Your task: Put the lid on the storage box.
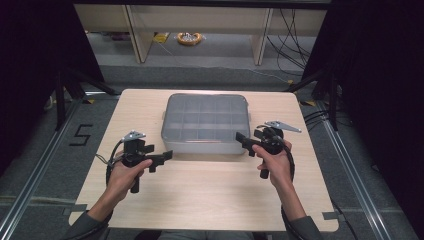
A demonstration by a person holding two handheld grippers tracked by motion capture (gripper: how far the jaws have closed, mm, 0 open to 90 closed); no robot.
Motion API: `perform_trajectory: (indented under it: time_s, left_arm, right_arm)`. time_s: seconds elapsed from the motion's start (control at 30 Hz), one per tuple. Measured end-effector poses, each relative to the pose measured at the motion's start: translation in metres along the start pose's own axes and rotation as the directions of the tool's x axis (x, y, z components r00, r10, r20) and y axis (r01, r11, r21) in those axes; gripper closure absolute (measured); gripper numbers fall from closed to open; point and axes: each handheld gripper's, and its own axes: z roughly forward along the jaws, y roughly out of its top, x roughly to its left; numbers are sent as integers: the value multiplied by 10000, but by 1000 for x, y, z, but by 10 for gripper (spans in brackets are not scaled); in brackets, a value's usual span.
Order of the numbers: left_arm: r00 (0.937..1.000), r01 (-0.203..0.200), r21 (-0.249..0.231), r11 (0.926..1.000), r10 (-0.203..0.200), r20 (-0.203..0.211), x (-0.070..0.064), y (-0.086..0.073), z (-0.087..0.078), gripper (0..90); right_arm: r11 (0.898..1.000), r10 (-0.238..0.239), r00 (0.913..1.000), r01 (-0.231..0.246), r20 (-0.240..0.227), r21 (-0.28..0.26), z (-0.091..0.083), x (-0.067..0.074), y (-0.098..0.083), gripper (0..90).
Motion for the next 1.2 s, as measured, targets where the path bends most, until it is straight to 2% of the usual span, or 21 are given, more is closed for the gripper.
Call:
perform_trajectory:
  time_s: [0.1, 0.17, 0.23, 0.3, 0.37, 0.4, 0.5, 0.6, 0.63, 0.67, 0.73, 0.77, 0.8, 0.87, 0.9, 1.03, 1.07, 1.1, 1.13, 1.17, 1.2]
  left_arm:
    - [9999, -102, 4, 9999, 102, -13, -2, -7, -2, 155]
    - [9996, -282, 53, 9996, 283, -97, -3, -13, -4, 155]
    - [9995, -322, 97, 9994, 323, -7, -2, -20, -5, 155]
    - [9995, -314, 147, 9994, 314, 33, -2, -23, -5, 156]
    - [9996, -258, 246, 9994, 256, 80, -1, -30, -6, 155]
    - [9996, -271, 217, 9994, 269, 105, -2, -31, -5, 155]
    - [9989, -426, 274, 9987, 420, 208, -5, -36, -6, 156]
    - [9976, -674, 335, 9972, 669, 160, -10, -42, -6, 155]
    - [9974, -698, 289, 9971, 693, 185, -11, -44, -6, 155]
    - [9971, -713, 267, 9971, 705, 296, -12, -47, -5, 155]
    - [9964, -623, 398, 9973, 598, 602, -13, -54, -2, 155]
    - [9959, -632, 532, 9966, 596, 677, -14, -58, -2, 155]
    - [9958, -645, 583, 9962, 605, 681, -16, -60, -1, 155]
    - [9948, -803, 666, 9945, 757, 684, -18, -64, 0, 155]
    - [9943, -850, 726, 9937, 799, 706, -20, -66, 0, 155]
    - [9915, -1062, 846, 9907, 991, 840, -24, -72, 1, 155]
    - [9903, -1202, 980, 9879, 1124, 817, -24, -74, 1, 155]
    - [9890, -1280, 1065, 9860, 1189, 876, -24, -75, 0, 155]
    - [9908, -1086, 974, 9893, 998, 911, -26, -77, 1, 155]
    - [9903, -1152, 1037, 9879, 1060, 903, -26, -78, 1, 155]
    - [9904, -1110, 1061, 9881, 1011, 942, -26, -79, 1, 155]
  right_arm:
    - [9990, -442, 9989, 442, 141, 18, -1, -3, -1, 191]
    - [9997, -216, 9997, 215, -82, -89, -2, -1, -3, 191]
    - [9994, -335, 9994, 335, -111, -6, -1, -1, -5, 189]
    - [9998, -216, 9998, 216, -38, 43, -1, 1, -7, 189]
    - [9990, -446, 9990, 447, -65, 98, 0, 2, -10, 186]
    - [9981, -609, 9981, 608, 103, 142, 0, 3, -12, 185]
    - [9976, -653, 9978, 650, 85, 252, -2, 5, -14, 184]
    - [9989, -295, 9994, 302, -182, 354, -7, 10, -18, 184]
    - [9986, -235, 9997, 238, -75, 478, -8, 12, -19, 184]
    - [9973, -616, 9980, 621, -136, 401, -9, 8, -19, 184]
    - [9981, -555, 9982, 561, -214, 254, -9, 9, -22, 185]
    - [9969, -619, 9980, 625, -151, 481, -11, 10, -23, 185]
    - [9972, -675, 9976, 680, -165, 322, -10, 10, -25, 185]
    - [9971, -610, 9977, 622, -284, 434, -12, 12, -27, 185]
    - [9956, -776, 9968, 786, -205, 517, -13, 12, -27, 186]
    - [9958, -790, 9960, 809, -421, 438, -14, 16, -33, 188]
    - [9947, -829, 9953, 857, -505, 576, -15, 17, -34, 188]
    - [9945, -929, 9944, 952, -502, 437, -14, 17, -36, 188]
    - [9948, -859, 9947, 887, -557, 496, -15, 18, -37, 188]
    - [9952, -790, 9954, 819, -550, 535, -15, 19, -38, 188]
    - [9930, -983, 9946, 1003, -343, 627, -15, 19, -39, 188]
